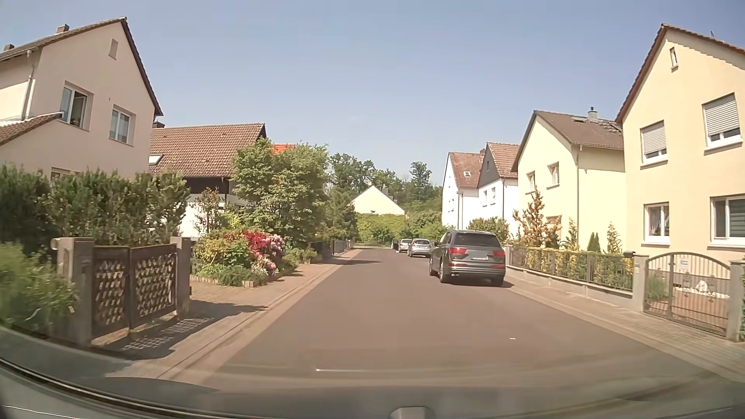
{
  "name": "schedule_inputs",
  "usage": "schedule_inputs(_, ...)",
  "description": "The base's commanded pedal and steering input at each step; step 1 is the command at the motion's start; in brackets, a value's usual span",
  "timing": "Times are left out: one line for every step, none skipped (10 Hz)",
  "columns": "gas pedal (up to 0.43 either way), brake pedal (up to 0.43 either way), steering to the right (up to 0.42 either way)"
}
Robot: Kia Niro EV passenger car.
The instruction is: Follow the waypoints while adhering to traffic rules and regulations
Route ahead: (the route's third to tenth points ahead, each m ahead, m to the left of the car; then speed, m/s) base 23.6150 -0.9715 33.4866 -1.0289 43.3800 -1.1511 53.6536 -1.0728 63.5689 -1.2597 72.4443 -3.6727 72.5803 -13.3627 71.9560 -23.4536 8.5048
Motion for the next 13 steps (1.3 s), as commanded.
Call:
schedule_inputs(0.047,0.000,-0.001)
schedule_inputs(0.039,0.000,-0.001)
schedule_inputs(0.039,0.000,-0.002)
schedule_inputs(0.039,0.000,-0.002)
schedule_inputs(0.039,0.000,-0.002)
schedule_inputs(0.028,0.000,-0.002)
schedule_inputs(0.028,0.000,-0.002)
schedule_inputs(0.028,0.000,-0.002)
schedule_inputs(0.039,0.000,-0.001)
schedule_inputs(0.039,0.000,0.001)
schedule_inputs(0.039,0.000,0.004)
schedule_inputs(0.047,0.000,0.006)
schedule_inputs(0.047,0.000,0.006)
